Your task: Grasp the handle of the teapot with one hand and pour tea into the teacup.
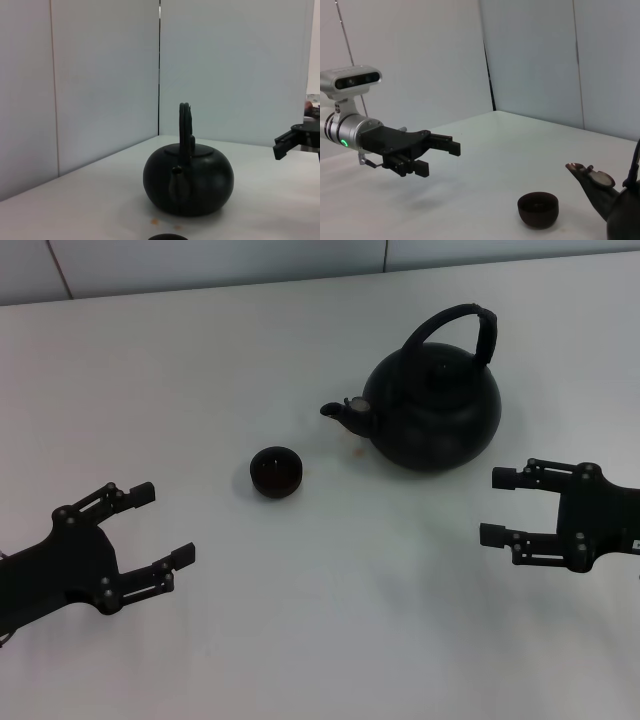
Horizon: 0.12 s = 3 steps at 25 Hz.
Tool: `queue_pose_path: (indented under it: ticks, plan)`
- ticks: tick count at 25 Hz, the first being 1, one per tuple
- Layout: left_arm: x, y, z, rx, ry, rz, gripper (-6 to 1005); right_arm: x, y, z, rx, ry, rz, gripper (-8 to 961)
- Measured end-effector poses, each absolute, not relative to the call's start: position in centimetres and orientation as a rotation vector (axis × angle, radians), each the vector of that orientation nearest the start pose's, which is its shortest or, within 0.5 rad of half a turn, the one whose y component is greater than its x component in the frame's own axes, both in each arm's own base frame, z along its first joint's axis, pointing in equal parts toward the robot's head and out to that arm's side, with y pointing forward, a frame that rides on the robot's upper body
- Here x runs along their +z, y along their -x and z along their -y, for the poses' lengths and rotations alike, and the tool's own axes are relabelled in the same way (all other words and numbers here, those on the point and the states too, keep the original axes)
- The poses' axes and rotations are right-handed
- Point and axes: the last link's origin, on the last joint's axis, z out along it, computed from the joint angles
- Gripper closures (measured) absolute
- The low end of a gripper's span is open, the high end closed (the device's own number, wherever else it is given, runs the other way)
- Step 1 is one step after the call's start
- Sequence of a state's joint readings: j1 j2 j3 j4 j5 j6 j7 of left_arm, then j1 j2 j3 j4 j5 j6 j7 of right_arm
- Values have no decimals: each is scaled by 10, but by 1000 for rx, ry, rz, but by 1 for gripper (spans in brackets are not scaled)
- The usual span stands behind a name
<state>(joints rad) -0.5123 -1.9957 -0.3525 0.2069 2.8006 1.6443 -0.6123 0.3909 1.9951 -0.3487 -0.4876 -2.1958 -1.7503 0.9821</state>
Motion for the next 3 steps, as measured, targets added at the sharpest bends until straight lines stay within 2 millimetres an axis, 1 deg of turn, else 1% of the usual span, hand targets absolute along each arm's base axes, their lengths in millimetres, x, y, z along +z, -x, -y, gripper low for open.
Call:
queue_pose_path:
  ticks: [3]
  plan:
    - [-19, 318, -268, -797, 2582, 301, 140, 27, -333, -259, 740, 2647, -482, 203]
